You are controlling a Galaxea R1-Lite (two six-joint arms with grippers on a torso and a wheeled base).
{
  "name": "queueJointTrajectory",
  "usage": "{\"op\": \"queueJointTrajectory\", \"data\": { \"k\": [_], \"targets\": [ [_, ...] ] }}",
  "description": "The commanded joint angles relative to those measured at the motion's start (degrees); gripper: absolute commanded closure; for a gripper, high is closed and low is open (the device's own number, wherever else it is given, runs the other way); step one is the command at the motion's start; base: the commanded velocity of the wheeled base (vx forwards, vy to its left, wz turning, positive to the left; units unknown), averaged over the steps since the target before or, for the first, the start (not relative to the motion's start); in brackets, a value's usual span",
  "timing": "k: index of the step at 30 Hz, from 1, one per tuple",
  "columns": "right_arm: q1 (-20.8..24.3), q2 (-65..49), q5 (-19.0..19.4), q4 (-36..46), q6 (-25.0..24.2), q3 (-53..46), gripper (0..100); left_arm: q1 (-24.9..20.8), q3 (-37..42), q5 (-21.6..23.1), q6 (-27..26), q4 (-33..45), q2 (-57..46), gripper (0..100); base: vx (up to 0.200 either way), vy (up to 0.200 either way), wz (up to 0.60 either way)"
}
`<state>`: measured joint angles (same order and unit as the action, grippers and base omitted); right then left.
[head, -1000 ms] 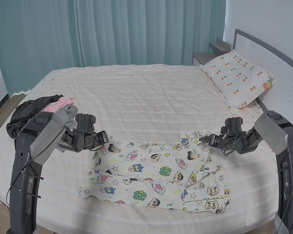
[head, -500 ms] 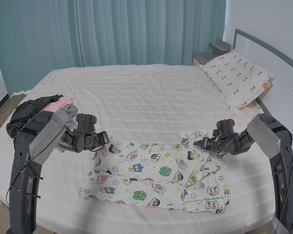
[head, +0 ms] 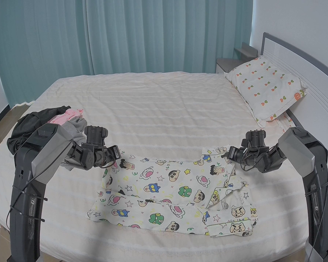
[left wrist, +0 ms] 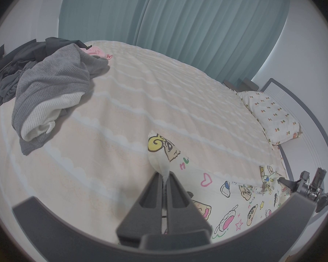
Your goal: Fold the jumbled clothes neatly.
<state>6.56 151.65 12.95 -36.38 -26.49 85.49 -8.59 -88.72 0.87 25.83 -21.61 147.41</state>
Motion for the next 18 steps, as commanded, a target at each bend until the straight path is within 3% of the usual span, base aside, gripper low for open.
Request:
{"op": "queueJointTrajectory", "data": {
  "k": [1,18],
  "targets": [
    [-1.0,-0.5,0.1,-3.1,-1.1,-1.8,100,0.0,0.1,-0.4,0.0,-0.1,-1.6,100,0.0,0.0,0.0],
    [-1.5,-3.3,0.5,-8.8,-1.0,-7.3,100,-0.2,-0.8,-2.5,3.3,-0.7,-2.7,100,0.0,0.0,0.0]
  ]
}}
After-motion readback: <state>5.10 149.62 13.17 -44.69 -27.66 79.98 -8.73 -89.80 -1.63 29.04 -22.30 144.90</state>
